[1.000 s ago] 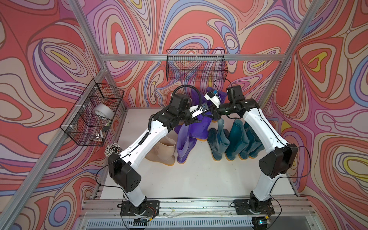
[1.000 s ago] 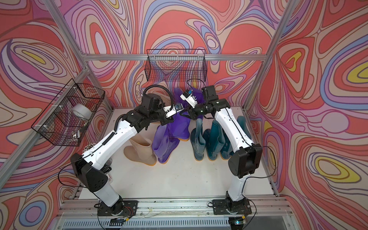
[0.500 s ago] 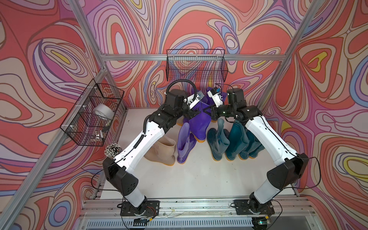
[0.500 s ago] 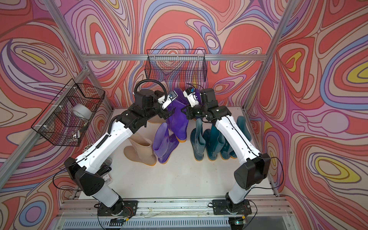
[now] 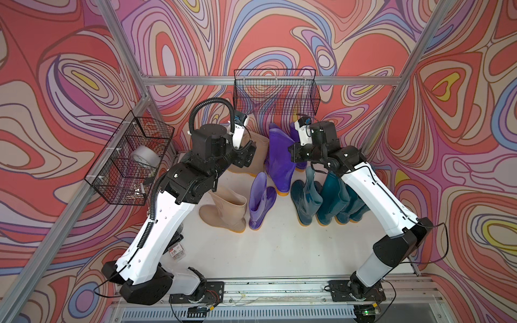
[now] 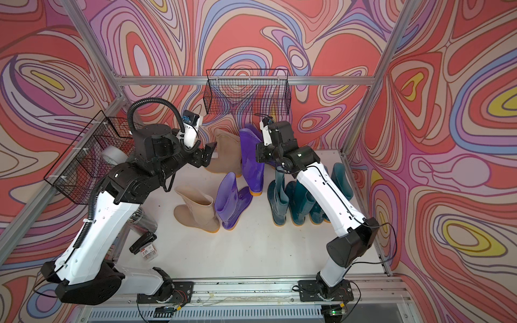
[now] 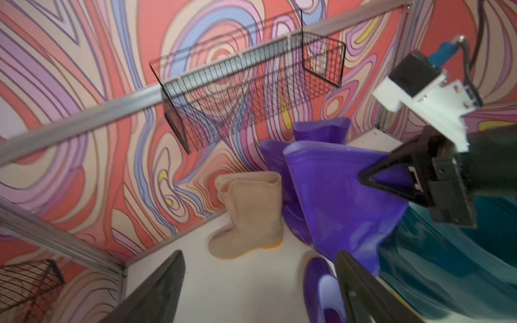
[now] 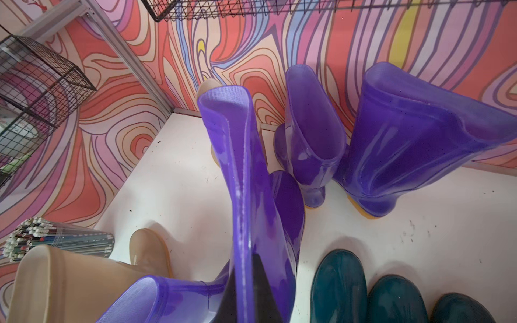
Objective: Match and arrange rain boots in pairs
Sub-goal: Move the rain boot to the center of the board.
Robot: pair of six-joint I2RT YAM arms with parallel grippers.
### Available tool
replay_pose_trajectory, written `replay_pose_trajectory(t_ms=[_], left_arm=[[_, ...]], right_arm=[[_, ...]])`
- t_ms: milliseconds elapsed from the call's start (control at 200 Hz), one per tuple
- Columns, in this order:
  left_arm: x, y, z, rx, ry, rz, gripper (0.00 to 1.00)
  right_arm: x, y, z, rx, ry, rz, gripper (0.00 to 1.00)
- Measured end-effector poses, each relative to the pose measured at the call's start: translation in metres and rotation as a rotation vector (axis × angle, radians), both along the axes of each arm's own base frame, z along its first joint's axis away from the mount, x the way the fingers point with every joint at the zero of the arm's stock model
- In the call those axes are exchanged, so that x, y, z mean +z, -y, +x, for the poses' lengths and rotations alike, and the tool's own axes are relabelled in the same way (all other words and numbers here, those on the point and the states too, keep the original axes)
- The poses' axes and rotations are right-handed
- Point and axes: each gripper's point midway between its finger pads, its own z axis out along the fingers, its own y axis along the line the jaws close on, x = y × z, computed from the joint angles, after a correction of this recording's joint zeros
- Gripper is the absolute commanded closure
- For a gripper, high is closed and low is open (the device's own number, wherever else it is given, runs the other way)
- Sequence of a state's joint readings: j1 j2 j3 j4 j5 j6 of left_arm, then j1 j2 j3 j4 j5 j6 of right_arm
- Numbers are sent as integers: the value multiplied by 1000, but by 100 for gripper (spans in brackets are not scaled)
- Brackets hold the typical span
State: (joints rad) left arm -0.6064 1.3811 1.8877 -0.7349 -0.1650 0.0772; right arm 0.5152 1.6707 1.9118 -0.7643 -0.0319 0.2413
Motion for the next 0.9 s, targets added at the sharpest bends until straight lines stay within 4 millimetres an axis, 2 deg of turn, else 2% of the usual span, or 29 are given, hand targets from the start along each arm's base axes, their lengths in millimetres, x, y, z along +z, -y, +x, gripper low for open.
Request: replay_pose_trajectory(t_ms=[205, 290, 351, 421, 546, 641, 806, 831, 896], left_arm=[[-86, 27, -17, -29, -367, -2, 30], [-112, 30, -24, -19, -481, 0, 27], [-123, 31, -27, -13, -534, 0, 23], [-132, 32, -32, -12, -586, 0, 13], [-149, 41, -38, -38, -671, -2, 3], [-164, 45, -43, -46, -726, -4, 0], [-186, 52, -51, -62, -798, -11, 5], [-189, 52, -51, -60, -803, -7, 8], [-195, 56, -53, -57, -819, 2, 24]], right_arm=[[2, 15, -18, -62, 6, -7, 100], [7, 23, -28, -78, 14, 3, 100], [12, 27, -34, -85, 23, 14, 100], [16, 29, -39, -88, 34, 26, 100], [17, 32, -43, -93, 40, 29, 100], [15, 34, -44, -98, 40, 25, 100], [14, 34, -44, -99, 48, 35, 100], [13, 34, -45, -99, 47, 36, 100], [9, 34, -46, -100, 38, 38, 100]])
